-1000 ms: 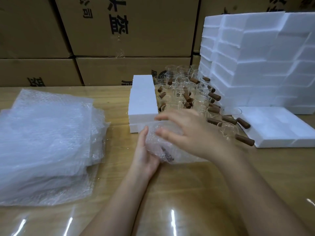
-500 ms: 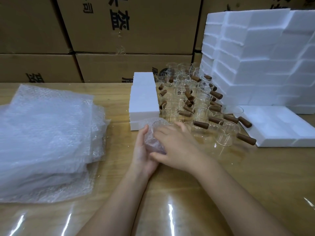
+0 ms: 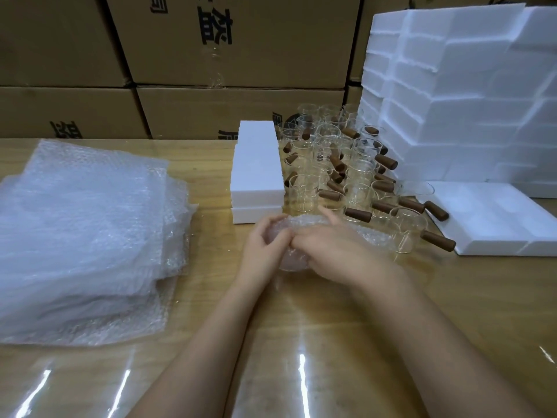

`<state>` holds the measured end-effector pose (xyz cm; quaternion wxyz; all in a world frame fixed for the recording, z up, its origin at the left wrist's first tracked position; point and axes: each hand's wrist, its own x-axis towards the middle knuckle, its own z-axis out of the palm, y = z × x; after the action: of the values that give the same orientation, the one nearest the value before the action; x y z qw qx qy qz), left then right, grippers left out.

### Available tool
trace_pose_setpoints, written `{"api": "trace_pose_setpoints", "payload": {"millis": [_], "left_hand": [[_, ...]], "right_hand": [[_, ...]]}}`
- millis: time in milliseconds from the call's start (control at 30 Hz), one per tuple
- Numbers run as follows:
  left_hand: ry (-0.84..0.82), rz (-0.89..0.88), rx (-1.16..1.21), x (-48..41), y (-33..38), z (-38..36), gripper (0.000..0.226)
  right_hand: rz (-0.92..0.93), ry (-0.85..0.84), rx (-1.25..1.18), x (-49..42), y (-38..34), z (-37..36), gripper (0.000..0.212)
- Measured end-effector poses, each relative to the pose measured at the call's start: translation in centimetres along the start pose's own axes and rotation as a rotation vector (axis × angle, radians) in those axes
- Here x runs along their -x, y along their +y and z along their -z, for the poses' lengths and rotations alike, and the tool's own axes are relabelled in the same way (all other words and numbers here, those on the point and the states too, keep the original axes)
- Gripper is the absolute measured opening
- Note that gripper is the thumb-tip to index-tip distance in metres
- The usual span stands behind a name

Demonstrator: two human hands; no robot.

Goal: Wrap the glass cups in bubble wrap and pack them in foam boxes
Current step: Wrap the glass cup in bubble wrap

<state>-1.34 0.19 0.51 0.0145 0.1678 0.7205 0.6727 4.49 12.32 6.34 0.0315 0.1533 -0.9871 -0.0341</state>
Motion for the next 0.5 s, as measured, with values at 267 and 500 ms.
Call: {"api": "trace_pose_setpoints", "payload": {"millis": [267,500], "left_hand": [[0.089,0.049,-0.031,-0.3,-0.3,0.3,0.029],[0.072,0.093,-0.057,-0.6,0.0,0.4,0.033]], "right_hand": [[-0.093,0.164,-0.277,1.1,2.2,1.3,0.025],[-0.229,0.559,-0.076,-0.2,-0.8,-0.3,0.011]]}}
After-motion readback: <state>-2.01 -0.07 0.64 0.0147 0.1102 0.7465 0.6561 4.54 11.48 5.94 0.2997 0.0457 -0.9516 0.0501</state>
